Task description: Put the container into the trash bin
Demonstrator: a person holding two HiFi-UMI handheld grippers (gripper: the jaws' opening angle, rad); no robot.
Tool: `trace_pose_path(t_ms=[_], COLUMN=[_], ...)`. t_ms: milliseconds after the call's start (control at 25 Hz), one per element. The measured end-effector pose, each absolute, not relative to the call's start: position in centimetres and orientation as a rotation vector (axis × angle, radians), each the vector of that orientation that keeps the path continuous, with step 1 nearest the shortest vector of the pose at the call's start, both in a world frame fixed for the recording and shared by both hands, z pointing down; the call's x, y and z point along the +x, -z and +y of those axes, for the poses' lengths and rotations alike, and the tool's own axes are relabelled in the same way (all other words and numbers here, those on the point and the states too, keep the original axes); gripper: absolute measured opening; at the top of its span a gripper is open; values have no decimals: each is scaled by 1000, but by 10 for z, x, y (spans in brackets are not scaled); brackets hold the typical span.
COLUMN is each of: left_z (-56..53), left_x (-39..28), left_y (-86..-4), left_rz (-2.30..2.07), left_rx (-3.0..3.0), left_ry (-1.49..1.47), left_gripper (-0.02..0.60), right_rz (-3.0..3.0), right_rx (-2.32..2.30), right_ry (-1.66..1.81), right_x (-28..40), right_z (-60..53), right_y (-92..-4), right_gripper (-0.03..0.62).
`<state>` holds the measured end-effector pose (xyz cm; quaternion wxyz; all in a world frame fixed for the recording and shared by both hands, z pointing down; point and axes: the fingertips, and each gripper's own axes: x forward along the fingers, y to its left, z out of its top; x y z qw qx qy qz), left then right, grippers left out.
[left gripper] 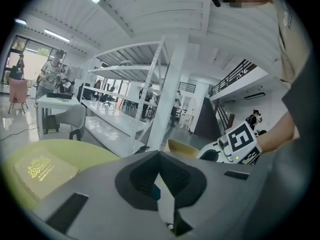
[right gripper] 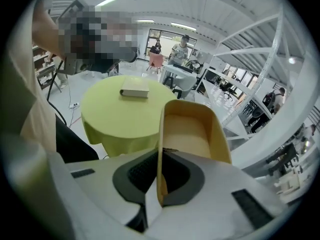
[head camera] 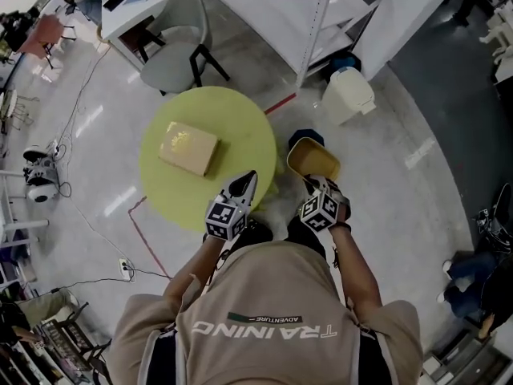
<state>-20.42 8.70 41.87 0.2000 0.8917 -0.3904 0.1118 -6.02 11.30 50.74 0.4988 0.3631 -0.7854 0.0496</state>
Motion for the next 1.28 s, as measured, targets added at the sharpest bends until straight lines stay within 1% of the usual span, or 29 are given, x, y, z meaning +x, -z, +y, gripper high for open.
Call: trace_pose_path(t_ms=[200, 480, 640, 960, 1280], left_z=[79, 61, 53, 42, 20], left_x=[-161, -91, -61, -33, -38], left_y=[-421, -410, -408, -410, -425], left_rz=[-1116, -1193, -1214, -1196, -1155], left_rx=[2488, 2476, 2472, 2474, 2496], left_ry=[-349, -342, -361, -420, -394], left_gripper=[2, 2, 2, 2, 2], right_rz=[-1930, -1954, -1976, -1992, -1940], right_rx=[872, 835, 815, 791, 782], right_ry=[-90, -46, -55, -87, -163], right_x=[-21, 51, 72, 92, 85], right_z=[96, 83, 83, 73, 68], right_y=[-507, -502, -509, -523, -538], right_gripper=[9, 9, 9, 9, 9])
